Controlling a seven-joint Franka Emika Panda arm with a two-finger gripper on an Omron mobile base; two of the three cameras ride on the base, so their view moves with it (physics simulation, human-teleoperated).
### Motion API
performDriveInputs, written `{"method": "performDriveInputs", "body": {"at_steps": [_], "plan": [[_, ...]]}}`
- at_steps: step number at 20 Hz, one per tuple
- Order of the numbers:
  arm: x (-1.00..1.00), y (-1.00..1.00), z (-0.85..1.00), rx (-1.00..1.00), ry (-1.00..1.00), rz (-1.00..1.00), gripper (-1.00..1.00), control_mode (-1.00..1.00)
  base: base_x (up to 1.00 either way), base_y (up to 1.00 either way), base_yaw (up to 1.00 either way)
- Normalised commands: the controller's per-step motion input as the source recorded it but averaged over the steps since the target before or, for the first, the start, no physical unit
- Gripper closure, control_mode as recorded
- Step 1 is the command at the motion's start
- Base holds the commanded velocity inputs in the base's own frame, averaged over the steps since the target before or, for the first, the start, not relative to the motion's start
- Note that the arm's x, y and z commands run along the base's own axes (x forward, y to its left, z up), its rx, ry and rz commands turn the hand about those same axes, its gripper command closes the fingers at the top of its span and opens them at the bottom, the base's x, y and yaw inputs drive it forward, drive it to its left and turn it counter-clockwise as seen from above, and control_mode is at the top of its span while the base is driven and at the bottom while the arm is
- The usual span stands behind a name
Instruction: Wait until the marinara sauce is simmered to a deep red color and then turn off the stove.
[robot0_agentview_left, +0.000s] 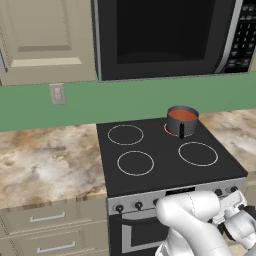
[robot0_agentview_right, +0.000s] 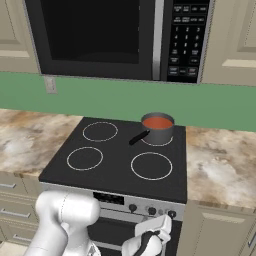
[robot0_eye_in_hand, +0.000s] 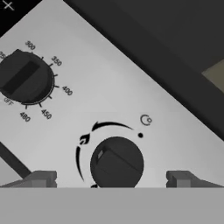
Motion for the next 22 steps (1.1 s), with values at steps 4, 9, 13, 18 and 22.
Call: {"method": "performDriveInputs", "body": {"at_steps": [4,9,13,18,22], "plan": [[0.03,0.0,-0.07,-0.03,-0.04,0.0,-1.0,-1.0,0.0,0.0,0.0],[0.0,0.0,0.0,-0.02,-0.04,0.0,-1.0,-1.0,0.0,0.0,0.0],[0.0,0.0,0.0,0.0,-0.02,0.0,-1.0,-1.0,0.0,0.0,0.0],[0.0,0.0,0.03,0.0,0.0,0.0,-1.0,-1.0,0.0,0.0,0.0],[0.0,0.0,0.13,0.0,0.0,0.0,-1.0,-1.0,0.0,0.0,0.0]]}}
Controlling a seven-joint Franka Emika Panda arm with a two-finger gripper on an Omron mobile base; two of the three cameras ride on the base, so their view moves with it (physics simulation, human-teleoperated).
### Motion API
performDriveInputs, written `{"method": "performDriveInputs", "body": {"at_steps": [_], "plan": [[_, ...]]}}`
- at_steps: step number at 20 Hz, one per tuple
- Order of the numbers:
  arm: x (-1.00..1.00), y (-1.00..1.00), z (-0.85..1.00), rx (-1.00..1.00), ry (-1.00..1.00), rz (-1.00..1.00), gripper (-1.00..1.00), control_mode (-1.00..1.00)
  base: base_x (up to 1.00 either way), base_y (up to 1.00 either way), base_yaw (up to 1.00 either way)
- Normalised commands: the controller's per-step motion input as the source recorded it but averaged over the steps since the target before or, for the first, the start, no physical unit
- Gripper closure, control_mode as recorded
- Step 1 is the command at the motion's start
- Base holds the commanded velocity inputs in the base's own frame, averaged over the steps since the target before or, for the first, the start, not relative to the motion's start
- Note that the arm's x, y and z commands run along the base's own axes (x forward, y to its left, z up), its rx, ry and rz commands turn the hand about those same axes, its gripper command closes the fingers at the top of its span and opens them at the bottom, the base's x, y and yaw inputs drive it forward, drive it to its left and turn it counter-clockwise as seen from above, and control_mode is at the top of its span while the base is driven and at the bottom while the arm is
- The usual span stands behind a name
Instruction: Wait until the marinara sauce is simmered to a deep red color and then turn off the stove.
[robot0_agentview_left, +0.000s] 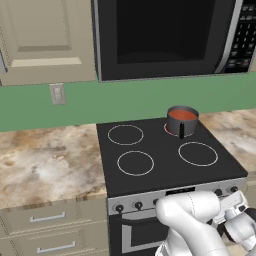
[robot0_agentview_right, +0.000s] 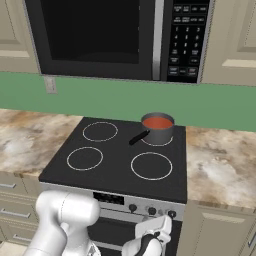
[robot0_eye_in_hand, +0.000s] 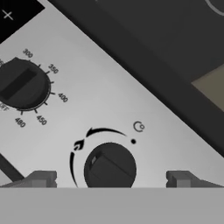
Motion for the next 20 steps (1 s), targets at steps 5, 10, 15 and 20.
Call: {"method": "performDriveInputs", "body": {"at_steps": [5,10,15,20], "plan": [[0.0,0.0,0.07,0.0,0.0,0.0,-1.0,-1.0,0.0,0.0,0.0],[0.0,0.0,0.0,0.0,0.0,0.0,-1.0,-1.0,0.0,0.0,0.0],[0.03,0.0,0.0,0.0,0.01,0.0,-1.0,-1.0,0.0,0.0,0.0],[0.15,0.0,0.0,0.0,0.05,0.0,-1.0,-1.0,0.0,0.0,0.0]]}}
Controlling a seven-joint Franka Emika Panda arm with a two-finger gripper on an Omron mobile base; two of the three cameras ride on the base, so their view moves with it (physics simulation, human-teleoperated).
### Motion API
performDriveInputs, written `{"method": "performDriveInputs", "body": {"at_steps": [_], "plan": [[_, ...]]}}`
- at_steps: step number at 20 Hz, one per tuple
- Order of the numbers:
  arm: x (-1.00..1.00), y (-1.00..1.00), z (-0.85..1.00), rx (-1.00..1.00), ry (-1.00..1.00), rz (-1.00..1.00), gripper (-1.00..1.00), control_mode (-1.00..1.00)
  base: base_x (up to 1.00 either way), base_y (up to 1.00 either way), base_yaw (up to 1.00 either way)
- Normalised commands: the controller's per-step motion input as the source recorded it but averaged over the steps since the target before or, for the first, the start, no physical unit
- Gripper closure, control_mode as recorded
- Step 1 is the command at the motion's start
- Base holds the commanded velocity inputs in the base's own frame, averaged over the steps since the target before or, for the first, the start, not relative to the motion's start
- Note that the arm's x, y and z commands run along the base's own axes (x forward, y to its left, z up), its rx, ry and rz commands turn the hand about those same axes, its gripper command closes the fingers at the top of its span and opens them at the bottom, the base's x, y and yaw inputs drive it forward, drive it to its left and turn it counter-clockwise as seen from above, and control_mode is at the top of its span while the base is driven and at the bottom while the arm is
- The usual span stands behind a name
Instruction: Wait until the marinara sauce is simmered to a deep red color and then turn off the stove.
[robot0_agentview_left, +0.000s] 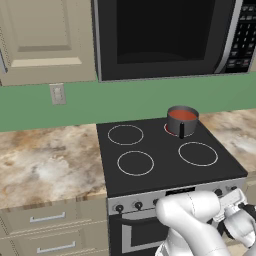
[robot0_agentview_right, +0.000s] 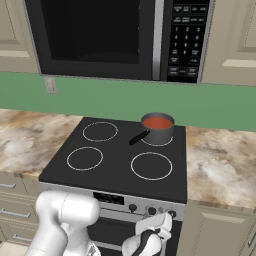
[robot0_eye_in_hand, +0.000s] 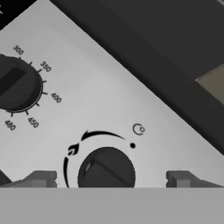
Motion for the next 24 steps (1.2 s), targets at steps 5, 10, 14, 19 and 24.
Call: {"method": "performDriveInputs", "body": {"at_steps": [5,10,14,19,24], "plan": [[0.14,0.0,0.0,0.0,0.06,0.0,-1.0,-1.0,0.0,0.0,0.0],[0.07,0.0,0.0,0.0,0.07,0.0,-1.0,-1.0,0.0,0.0,0.0],[0.08,0.0,-0.03,-0.01,0.06,0.0,-1.0,-1.0,0.0,0.0,0.0],[0.03,0.0,-0.01,-0.01,0.04,0.0,-1.0,-1.0,0.0,0.0,0.0],[0.0,0.04,0.0,0.0,0.0,0.0,-1.0,-1.0,0.0,0.0,0.0]]}}
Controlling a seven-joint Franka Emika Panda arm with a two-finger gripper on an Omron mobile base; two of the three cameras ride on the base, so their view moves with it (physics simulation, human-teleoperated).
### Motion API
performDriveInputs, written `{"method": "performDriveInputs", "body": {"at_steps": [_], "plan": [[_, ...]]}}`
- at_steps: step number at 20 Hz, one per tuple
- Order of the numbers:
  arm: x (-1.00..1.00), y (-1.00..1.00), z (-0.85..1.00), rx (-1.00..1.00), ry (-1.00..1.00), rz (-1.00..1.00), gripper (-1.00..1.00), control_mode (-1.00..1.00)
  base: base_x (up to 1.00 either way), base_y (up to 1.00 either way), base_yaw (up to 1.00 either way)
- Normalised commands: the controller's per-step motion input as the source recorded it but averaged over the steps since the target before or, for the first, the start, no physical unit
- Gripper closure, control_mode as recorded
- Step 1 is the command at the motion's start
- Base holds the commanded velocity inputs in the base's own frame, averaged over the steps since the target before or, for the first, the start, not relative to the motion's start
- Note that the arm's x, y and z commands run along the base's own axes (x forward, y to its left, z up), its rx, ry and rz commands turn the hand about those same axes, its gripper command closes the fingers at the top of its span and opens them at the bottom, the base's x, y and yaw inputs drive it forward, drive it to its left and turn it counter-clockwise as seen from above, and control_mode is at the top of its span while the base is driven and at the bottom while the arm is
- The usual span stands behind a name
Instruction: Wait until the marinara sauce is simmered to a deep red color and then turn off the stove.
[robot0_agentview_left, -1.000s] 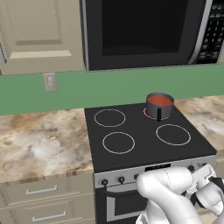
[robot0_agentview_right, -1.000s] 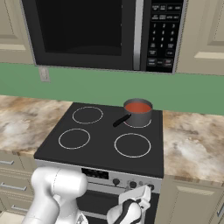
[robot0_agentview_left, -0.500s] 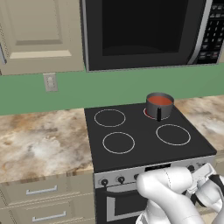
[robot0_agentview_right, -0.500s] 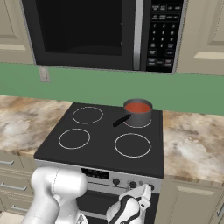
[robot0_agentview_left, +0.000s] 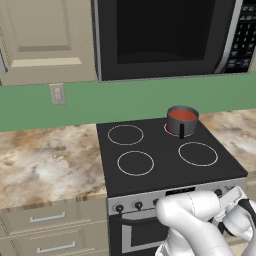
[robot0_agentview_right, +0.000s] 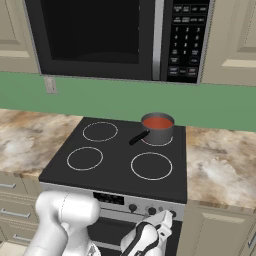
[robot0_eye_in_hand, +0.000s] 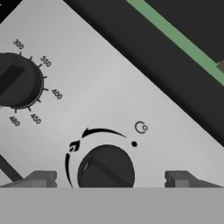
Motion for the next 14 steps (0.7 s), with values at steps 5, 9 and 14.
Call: {"method": "performDriveInputs", "body": {"at_steps": [5,9,14], "plan": [[0.0,0.09,0.0,0.0,0.0,0.0,-1.0,-1.0,0.0,0.0,0.0],[0.0,0.13,0.0,0.0,0.0,0.0,-1.0,-1.0,0.0,0.0,0.0],[0.01,0.03,0.0,0.0,0.0,0.0,-1.0,-1.0,0.0,0.0,0.0]]}}
